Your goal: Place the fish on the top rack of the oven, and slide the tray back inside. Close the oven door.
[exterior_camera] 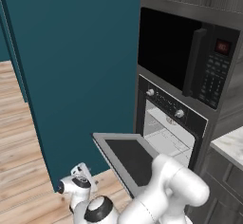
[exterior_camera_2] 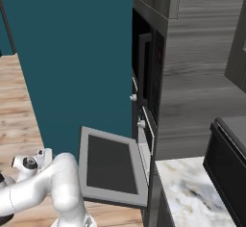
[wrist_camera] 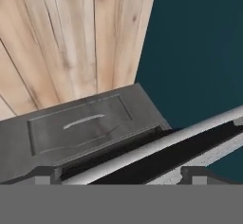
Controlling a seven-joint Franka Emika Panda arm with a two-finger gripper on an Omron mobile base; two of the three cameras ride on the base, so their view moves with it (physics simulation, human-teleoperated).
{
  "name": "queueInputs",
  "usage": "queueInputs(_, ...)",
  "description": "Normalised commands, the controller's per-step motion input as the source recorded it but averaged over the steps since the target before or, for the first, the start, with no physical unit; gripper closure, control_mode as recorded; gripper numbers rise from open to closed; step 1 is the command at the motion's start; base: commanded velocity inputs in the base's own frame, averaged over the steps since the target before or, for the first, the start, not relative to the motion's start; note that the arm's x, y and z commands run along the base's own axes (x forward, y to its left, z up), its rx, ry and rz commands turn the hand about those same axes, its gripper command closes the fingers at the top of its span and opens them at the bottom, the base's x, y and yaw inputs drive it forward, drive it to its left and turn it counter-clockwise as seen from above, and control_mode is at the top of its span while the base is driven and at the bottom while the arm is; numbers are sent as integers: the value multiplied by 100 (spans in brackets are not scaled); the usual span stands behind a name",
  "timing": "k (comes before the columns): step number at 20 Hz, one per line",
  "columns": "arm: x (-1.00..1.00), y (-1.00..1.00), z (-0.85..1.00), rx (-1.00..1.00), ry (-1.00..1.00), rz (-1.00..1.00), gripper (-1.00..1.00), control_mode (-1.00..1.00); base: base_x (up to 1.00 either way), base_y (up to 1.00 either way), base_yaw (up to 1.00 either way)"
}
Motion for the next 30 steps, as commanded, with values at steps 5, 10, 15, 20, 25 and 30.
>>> queueInputs(5, 51, -40, -76, -9, 0, -7, -100, -100, 0, 0, 0)
queueInputs(10, 24, -46, -83, -11, 0, -8, -100, -100, 0, 0, 0)
queueInputs(15, 1, -81, -78, -8, 0, -13, -100, -100, 0, 0, 0)
queueInputs(20, 30, -70, -72, -7, 0, -8, -100, -100, 0, 0, 0)
queueInputs(25, 55, -44, -92, -10, 0, 0, -100, -100, 0, 0, 0)
queueInputs(30, 41, -8, -100, -21, 0, 0, -100, -100, 0, 0, 0)
